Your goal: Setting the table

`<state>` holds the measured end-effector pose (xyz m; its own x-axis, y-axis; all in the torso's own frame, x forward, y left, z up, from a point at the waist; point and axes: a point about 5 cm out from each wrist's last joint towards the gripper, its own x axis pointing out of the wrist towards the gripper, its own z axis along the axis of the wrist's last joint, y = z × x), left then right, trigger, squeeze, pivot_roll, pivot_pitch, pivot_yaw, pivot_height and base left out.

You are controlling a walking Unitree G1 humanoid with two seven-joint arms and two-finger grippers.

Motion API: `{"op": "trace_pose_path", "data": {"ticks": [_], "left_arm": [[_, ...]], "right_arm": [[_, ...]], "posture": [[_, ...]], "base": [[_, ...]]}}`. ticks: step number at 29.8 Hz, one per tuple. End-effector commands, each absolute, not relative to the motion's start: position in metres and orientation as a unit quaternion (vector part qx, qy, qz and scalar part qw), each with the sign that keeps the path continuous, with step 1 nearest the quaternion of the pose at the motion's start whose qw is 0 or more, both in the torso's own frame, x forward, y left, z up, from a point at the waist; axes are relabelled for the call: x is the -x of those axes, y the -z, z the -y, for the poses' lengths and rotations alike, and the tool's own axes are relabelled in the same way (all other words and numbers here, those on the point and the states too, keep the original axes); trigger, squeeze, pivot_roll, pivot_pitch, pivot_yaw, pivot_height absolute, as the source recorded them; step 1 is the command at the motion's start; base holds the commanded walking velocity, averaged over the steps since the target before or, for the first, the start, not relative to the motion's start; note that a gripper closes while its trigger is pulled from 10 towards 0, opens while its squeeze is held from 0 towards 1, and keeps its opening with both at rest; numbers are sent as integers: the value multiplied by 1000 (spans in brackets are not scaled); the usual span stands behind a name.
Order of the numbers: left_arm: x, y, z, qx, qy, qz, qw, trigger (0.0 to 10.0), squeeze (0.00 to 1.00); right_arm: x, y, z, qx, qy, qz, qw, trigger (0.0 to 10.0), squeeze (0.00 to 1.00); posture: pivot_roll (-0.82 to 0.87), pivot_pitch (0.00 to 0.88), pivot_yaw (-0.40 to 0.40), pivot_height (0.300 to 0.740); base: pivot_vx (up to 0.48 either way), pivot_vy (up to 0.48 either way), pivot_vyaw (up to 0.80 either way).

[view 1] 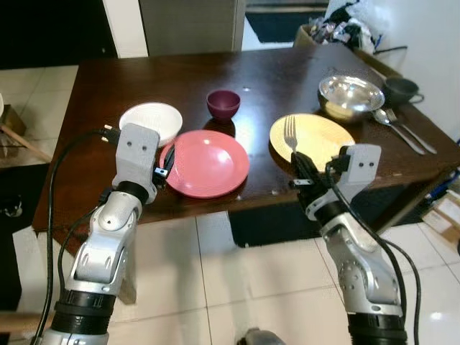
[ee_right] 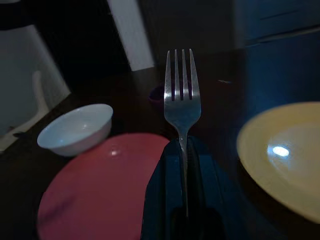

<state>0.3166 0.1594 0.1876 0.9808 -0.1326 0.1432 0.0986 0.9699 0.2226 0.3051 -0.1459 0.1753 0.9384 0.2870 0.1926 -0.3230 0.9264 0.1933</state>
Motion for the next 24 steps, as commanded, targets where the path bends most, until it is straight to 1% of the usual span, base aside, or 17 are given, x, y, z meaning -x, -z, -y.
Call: {"op": "trace_pose_path", "data": {"ticks": [1, 4, 7, 10, 13, 14, 15, 16, 17, 19, 22, 24], "left_arm": [[-316, -184, -157, -112, 61, 74, 989, 10000, 0], [-315, -184, -159, -112, 57, 72, 989, 10000, 0], [-315, -184, -160, -111, 53, 69, 990, 10000, 0], [-313, -184, -162, -104, 55, 67, 991, 10000, 0], [-311, -187, -162, -99, 77, 65, 990, 10000, 0], [-309, -194, -163, -97, 115, 65, 986, 10000, 0], [-309, -194, -163, -97, 115, 65, 986, 10000, 0], [-308, -208, -167, -107, 166, 70, 978, 10000, 0], [-308, -208, -167, -107, 166, 70, 978, 10000, 0], [-307, -221, -171, -124, 205, 77, 968, 10000, 0], [-306, -226, -172, -131, 217, 81, 964, 10000, 0], [-300, -239, -173, -152, 260, 83, 950, 10000, 0]], "right_arm": [[-305, -169, 144, -111, -172, 63, 977, 10000, 0], [-301, -163, 131, -104, -224, 40, 968, 10000, 0], [-300, -158, 125, -95, -243, 28, 965, 10000, 0], [-303, -154, 121, -92, -245, 20, 965, 10000, 0], [-307, -152, 117, -99, -239, 16, 966, 10000, 0], [-314, -149, 114, -101, -223, 6, 970, 10000, 0], [-314, -149, 114, -101, -223, 6, 970, 10000, 0], [-323, -143, 111, -108, -199, -10, 974, 10000, 0], [-323, -143, 111, -108, -199, -10, 974, 10000, 0], [-329, -139, 108, -113, -188, -20, 975, 10000, 0], [-332, -139, 107, -112, -186, -21, 976, 10000, 0], [-340, -139, 107, -115, -180, -24, 977, 10000, 0]], "posture": [[-140, 5, 72, 740], [-137, 8, 70, 740], [-134, 11, 66, 740], [-134, 11, 66, 740], [-123, 19, 61, 740], [-104, 30, 60, 740], [-104, 30, 60, 740], [-67, 48, 59, 740], [-67, 48, 59, 740], [-38, 61, 59, 740], [-38, 61, 59, 740], [1, 74, 55, 740]], "base": [[405, 0, 0], [354, 0, 0], [182, 0, 0], [0, 0, 0], [0, 0, 0], [0, 0, 0], [0, 0, 0], [0, 0, 0], [0, 0, 0], [0, 0, 0], [0, 0, 0], [0, 0, 0]]}}
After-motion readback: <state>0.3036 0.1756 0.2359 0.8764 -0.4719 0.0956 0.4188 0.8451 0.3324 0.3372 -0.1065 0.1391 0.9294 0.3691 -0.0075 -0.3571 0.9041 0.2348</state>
